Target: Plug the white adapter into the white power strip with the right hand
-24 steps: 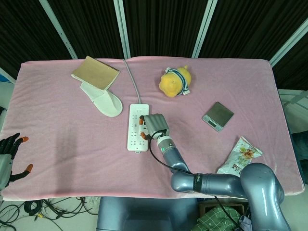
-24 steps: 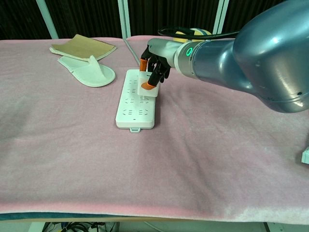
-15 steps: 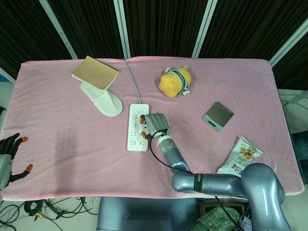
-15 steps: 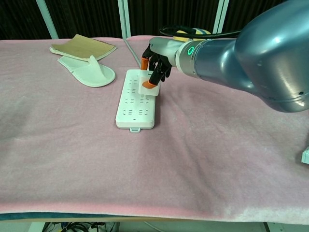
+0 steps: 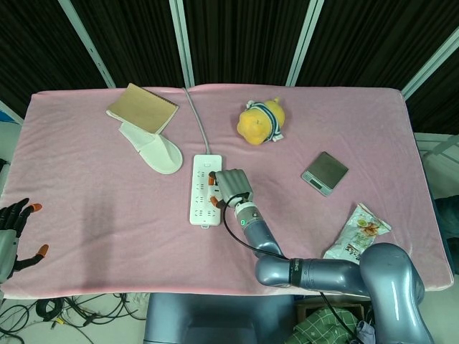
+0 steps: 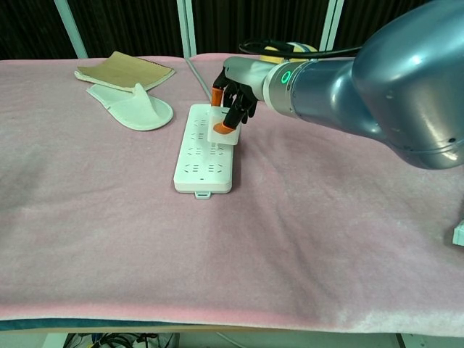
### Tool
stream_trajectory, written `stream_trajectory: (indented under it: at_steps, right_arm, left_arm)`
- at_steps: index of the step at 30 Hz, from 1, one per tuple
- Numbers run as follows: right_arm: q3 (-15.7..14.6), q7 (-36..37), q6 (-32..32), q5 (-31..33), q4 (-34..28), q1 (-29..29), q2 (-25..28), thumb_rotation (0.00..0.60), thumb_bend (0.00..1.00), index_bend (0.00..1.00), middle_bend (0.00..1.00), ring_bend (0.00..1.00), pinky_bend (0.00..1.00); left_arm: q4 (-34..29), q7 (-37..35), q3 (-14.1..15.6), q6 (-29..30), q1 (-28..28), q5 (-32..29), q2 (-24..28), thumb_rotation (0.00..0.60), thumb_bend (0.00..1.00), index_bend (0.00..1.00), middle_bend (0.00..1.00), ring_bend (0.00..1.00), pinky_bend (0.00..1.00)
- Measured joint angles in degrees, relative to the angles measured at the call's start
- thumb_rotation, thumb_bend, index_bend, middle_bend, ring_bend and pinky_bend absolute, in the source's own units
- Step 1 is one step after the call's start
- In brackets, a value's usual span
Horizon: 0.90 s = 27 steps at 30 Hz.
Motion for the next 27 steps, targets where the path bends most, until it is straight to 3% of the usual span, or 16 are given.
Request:
stream_trajectory:
  at_steps: [27]
  right_arm:
    - [-0.42,0.81,-1.40,-0.93,1.71,-0.56,-1.49,0.600,0.29,0.65,0.57,0.57,0.37]
  left_arm:
    - [-0.20,0.19,-0.08,-0.24,-0.07,-0.37,0.06,0.600,0.28,0.13,0.02,0.00,0.00]
